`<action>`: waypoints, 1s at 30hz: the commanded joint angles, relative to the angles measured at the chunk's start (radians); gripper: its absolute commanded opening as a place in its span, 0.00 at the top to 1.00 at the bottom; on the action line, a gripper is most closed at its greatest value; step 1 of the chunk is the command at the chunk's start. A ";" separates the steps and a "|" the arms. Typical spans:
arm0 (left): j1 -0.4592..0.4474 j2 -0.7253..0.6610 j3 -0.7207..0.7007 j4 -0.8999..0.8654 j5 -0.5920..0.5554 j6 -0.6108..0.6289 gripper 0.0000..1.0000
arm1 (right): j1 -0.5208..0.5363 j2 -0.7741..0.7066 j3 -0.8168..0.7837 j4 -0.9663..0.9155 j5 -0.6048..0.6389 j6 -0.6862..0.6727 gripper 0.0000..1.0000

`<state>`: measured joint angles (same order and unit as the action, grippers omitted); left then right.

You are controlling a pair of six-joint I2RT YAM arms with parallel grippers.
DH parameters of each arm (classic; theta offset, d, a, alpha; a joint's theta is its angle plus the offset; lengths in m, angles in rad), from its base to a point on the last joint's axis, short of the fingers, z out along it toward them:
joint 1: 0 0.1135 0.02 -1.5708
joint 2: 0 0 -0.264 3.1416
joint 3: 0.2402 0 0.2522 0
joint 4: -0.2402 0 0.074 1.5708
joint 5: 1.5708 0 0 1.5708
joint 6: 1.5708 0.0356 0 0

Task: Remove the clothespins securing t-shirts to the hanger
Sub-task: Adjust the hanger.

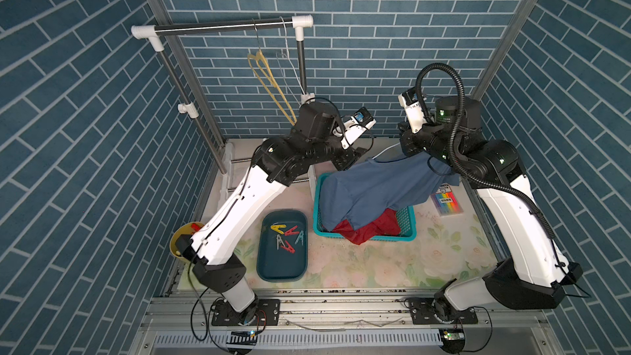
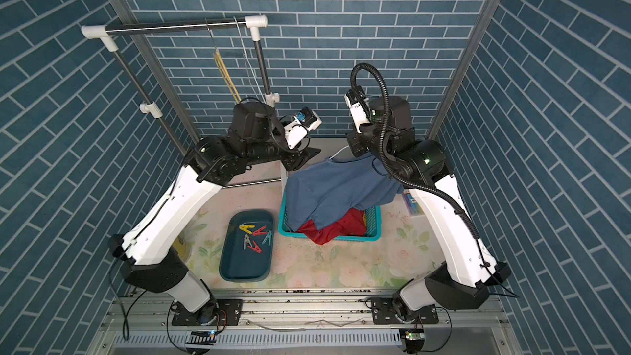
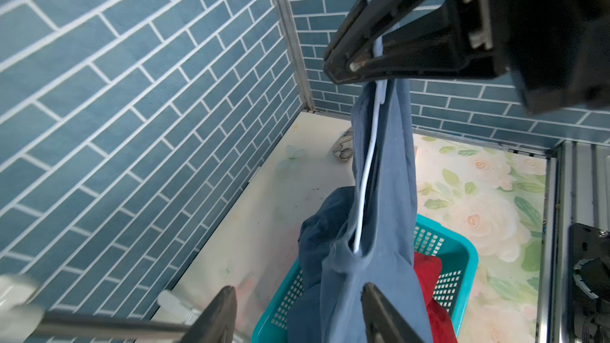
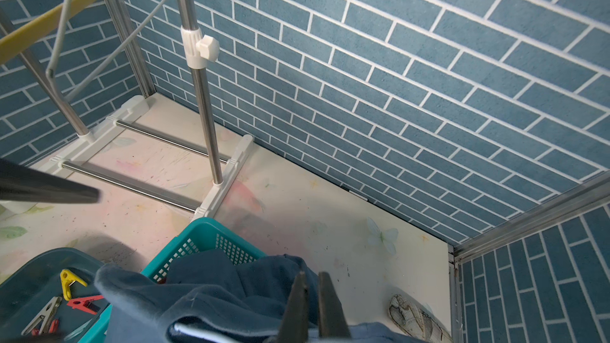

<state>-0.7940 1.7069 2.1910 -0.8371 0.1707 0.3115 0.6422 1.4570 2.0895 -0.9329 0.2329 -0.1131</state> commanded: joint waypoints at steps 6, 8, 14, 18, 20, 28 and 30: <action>-0.018 0.166 0.211 -0.013 0.178 -0.034 0.37 | -0.002 -0.038 -0.017 0.051 -0.003 -0.022 1.00; -0.018 0.192 0.230 -0.007 0.211 -0.040 0.37 | -0.001 -0.038 -0.020 0.058 -0.009 -0.017 1.00; -0.017 0.227 0.236 -0.006 0.252 -0.037 0.38 | -0.001 -0.037 -0.023 0.069 -0.026 -0.014 1.00; -0.017 0.239 0.228 -0.021 0.264 -0.026 0.51 | -0.001 -0.035 -0.022 0.077 -0.033 -0.013 1.00; -0.017 0.241 0.214 -0.035 0.267 -0.011 0.63 | -0.001 -0.035 -0.022 0.083 -0.036 -0.013 1.00; -0.005 0.207 0.190 -0.097 0.256 0.055 1.00 | -0.002 -0.047 -0.023 0.105 -0.040 -0.013 1.00; 0.013 0.187 0.187 -0.106 0.275 0.078 1.00 | -0.002 -0.071 -0.043 0.117 -0.059 -0.026 0.85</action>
<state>-0.7944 1.9339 2.3920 -0.8856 0.4168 0.3424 0.6422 1.4403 2.0548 -0.8921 0.1909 -0.1104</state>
